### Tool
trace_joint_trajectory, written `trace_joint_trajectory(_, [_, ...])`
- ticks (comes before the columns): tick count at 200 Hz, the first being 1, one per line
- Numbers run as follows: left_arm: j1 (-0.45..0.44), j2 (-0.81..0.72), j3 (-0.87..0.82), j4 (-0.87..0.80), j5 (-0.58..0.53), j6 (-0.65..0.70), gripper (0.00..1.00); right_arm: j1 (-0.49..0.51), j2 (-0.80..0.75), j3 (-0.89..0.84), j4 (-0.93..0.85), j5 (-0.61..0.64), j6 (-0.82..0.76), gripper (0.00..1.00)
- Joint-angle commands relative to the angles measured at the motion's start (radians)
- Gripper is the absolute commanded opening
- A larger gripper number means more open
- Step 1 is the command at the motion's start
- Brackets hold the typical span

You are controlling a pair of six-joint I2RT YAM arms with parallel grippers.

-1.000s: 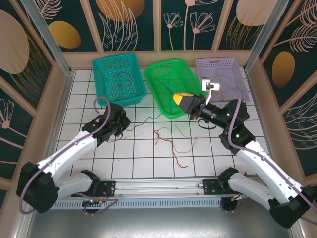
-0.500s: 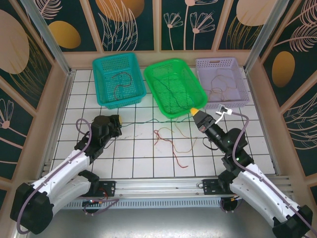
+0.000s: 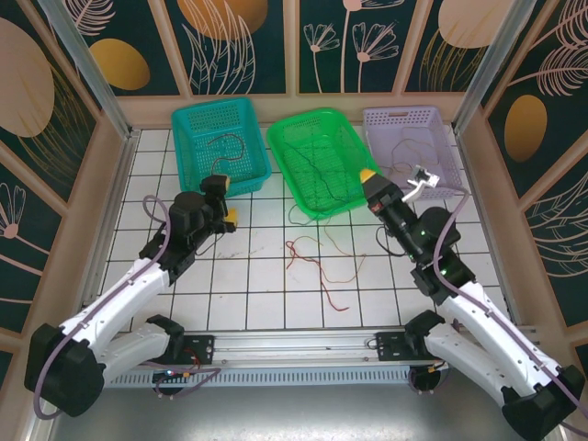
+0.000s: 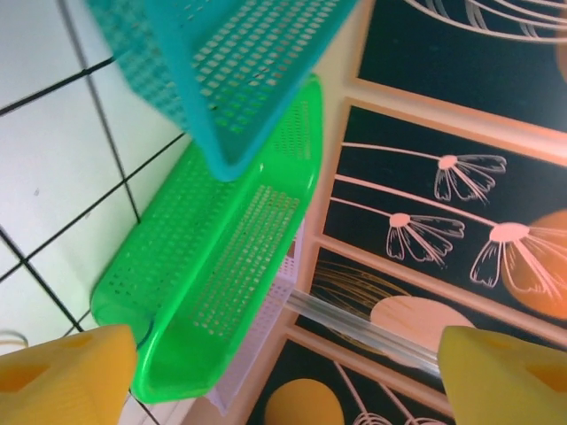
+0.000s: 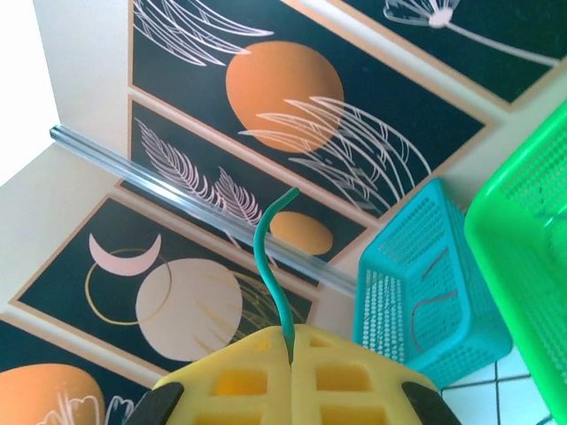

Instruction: Untangle the cables

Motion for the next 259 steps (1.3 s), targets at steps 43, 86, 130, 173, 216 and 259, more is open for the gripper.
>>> trace_joint_trajectory(43, [0.006,-0.034,0.186,-0.176,-0.010,0.325,0.87,-0.235,0.115,0.096,0.058,-0.146,-0.042,0.00])
trace_joint_trajectory(86, [0.006,-0.042,0.140,-0.164,0.054,0.362,0.84,-0.292,0.259,0.154,0.128,-0.156,-0.075,0.00])
trace_joint_trajectory(130, [0.006,-0.025,0.114,-0.172,0.143,0.441,0.83,-0.314,0.462,0.153,0.310,-0.176,-0.073,0.00])
trace_joint_trajectory(173, [0.005,-0.056,0.069,-0.166,0.163,0.450,0.82,-0.305,0.667,0.191,0.441,-0.211,-0.009,0.00])
trace_joint_trajectory(216, [0.006,-0.060,0.048,-0.153,0.183,0.452,0.82,-0.304,0.831,0.154,0.379,-0.231,0.051,0.00])
trace_joint_trajectory(259, [0.005,-0.051,0.035,-0.134,0.192,0.444,0.82,-0.297,0.905,0.290,0.006,-0.204,0.058,0.00])
